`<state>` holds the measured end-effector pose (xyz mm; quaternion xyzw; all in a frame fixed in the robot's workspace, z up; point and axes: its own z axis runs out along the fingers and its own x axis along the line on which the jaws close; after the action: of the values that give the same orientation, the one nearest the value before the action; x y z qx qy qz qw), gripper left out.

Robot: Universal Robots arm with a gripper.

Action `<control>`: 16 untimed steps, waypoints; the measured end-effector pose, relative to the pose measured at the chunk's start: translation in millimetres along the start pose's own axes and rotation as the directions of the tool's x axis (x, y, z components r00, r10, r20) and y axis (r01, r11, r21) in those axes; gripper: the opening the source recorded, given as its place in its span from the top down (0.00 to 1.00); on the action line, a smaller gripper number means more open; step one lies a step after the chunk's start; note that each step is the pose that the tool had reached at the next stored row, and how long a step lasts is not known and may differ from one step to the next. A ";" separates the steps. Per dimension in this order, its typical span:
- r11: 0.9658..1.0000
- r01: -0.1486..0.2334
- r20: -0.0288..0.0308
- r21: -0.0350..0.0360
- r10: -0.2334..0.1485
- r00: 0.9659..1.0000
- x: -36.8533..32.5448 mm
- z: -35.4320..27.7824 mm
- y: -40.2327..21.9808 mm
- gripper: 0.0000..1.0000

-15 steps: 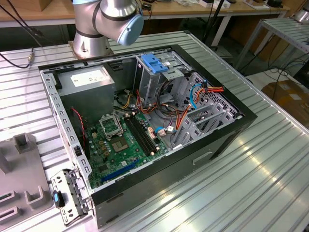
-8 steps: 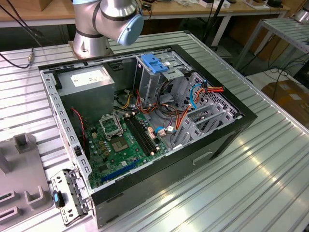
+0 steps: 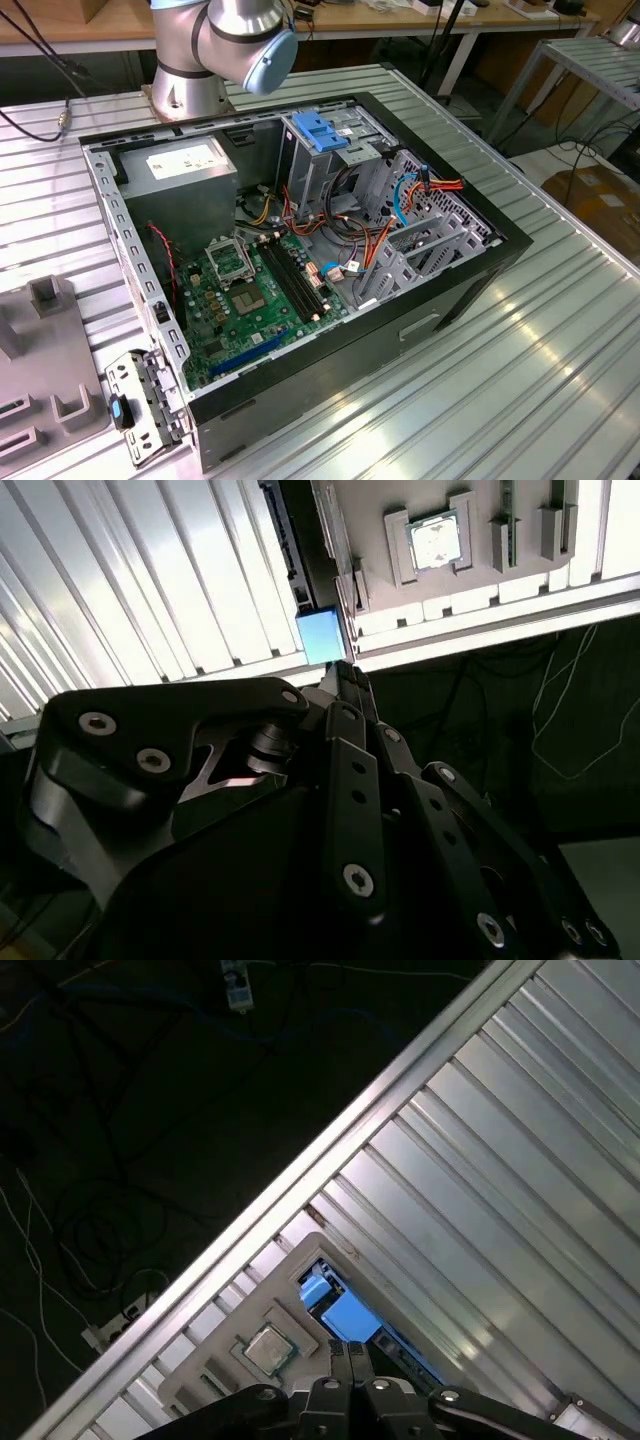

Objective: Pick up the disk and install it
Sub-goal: 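Pick up the disk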

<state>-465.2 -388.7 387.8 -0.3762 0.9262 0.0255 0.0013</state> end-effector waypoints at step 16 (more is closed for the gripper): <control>0.987 0.163 -0.009 -0.003 -0.163 0.987 -3.7 0.3 -2.1 0.89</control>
<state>-461.1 -387.6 387.4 -0.4509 0.8922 0.0246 -0.0012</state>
